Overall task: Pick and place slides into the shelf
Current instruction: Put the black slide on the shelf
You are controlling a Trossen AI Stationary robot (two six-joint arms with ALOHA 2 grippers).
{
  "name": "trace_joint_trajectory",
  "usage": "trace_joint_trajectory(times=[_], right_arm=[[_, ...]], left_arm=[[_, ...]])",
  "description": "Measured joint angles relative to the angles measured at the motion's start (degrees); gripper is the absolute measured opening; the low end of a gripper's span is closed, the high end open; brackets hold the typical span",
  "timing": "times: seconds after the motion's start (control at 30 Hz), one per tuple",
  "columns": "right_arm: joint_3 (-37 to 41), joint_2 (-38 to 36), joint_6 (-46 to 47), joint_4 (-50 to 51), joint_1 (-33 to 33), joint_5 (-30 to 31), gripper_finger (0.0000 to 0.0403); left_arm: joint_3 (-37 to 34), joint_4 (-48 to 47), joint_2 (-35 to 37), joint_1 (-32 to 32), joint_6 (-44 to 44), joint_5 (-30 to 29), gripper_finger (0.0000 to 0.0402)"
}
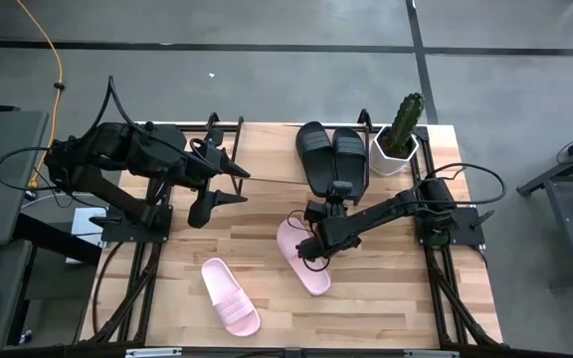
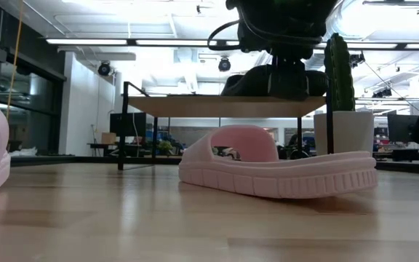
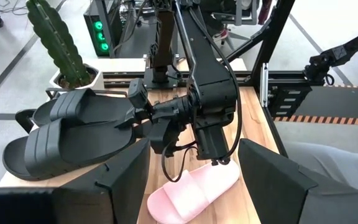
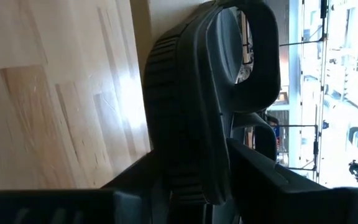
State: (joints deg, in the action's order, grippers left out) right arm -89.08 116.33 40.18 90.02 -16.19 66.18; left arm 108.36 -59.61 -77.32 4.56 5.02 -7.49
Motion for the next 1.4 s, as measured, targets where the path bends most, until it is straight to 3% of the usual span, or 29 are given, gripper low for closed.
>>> trace_joint_trajectory(times=[0.7, 1.13, 1.4], right_arm=[[-0.1, -3.2, -1.5, 0.0, -4.4, 0.8, 0.0186], [-0.1, -4.3, -1.4, 0.0, -7.1, -4.4, 0.0187], [-1.5, -4.3, -0.1, 0.0, -8.9, -2.2, 0.0187]], left_arm=[[0.0, 0.0, 0.0, 0.0, 0.0, 0.0, 0.0234], [0.0, 0.0, 0.0, 0.0, 0.0, 0.0, 0.0234], [0.0, 0.0, 0.0, 0.0, 0.0, 0.0, 0.0234]])
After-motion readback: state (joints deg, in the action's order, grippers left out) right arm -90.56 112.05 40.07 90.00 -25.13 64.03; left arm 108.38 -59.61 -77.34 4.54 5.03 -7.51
